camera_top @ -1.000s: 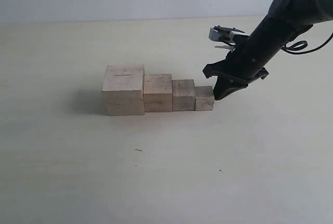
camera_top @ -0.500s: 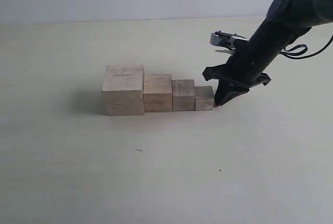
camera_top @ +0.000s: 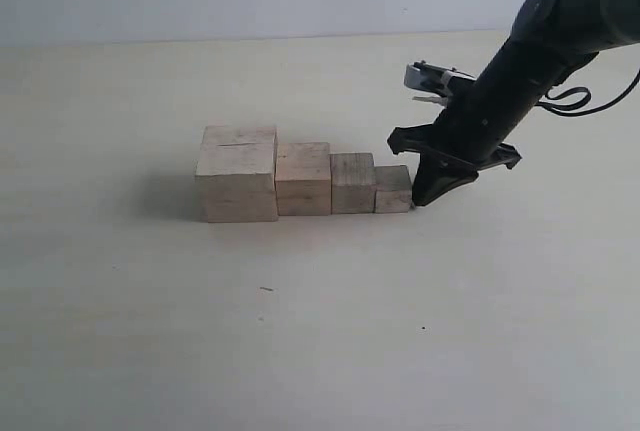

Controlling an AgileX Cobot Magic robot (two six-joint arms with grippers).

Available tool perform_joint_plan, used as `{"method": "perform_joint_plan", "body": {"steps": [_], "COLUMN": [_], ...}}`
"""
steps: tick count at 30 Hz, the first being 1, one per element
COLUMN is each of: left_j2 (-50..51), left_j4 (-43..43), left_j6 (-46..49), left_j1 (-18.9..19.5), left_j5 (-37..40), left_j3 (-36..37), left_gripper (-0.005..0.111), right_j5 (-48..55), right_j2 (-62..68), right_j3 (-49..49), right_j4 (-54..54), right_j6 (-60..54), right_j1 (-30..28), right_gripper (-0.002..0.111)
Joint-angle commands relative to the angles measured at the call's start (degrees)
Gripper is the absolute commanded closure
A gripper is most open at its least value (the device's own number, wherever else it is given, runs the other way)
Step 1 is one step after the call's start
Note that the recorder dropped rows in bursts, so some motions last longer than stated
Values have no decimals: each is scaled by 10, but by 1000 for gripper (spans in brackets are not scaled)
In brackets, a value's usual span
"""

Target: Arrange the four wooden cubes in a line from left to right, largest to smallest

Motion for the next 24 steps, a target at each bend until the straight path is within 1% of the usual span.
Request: {"method": "perform_joint_plan", "body": {"steps": [1,12,15,24], "left_j2": [-1,-1,-1,-1], "left_j4": [-1,-1,-1,-1], "left_j6": [2,2,2,2], "left_j1": [2,2,2,2], "left_j5": [-6,-6,-6,-6], "left_j3": [2,2,2,2], "left_gripper": [107,107,107,107], "right_j5": [-6,-5,-4,1], "right_j2": [-4,-4,-4,-4], "right_j3": [1,1,1,1], "right_j4": [6,19,19,19], "right_j6": [-12,-25,-45,-45], "right_j1": [1,1,1,1], "right_gripper": [108,108,108,108]}}
